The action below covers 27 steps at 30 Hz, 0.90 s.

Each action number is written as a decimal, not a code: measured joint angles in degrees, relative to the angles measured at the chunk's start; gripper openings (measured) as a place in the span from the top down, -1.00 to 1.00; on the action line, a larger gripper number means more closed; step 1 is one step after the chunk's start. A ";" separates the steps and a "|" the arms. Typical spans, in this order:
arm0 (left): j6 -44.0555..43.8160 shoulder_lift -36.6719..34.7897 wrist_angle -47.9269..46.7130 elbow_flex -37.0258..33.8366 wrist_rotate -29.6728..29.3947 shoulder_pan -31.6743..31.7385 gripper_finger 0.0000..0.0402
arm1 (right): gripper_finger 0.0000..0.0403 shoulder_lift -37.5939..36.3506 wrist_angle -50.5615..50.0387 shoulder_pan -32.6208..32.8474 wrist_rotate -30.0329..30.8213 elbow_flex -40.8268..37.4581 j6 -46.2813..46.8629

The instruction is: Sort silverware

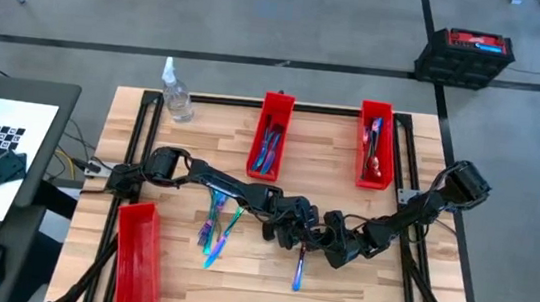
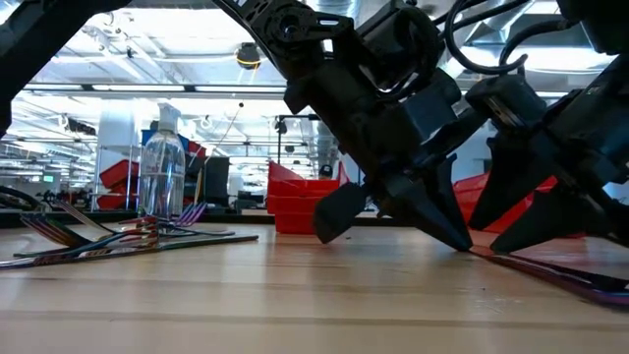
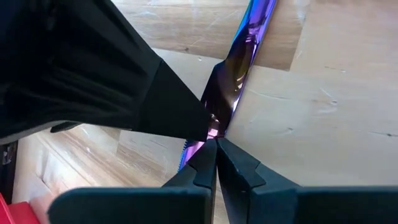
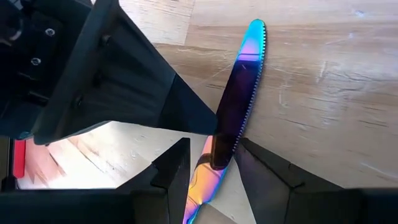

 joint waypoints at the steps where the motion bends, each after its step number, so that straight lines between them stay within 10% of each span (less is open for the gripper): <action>1: 0.00 0.00 0.00 0.00 0.10 0.05 1.00 | 0.37 0.02 0.34 -0.14 -0.06 -0.02 -0.40; 27: -2.10 2.59 5.32 0.16 1.28 0.29 1.00 | 0.63 0.70 7.25 -1.36 -0.38 -1.56 -6.62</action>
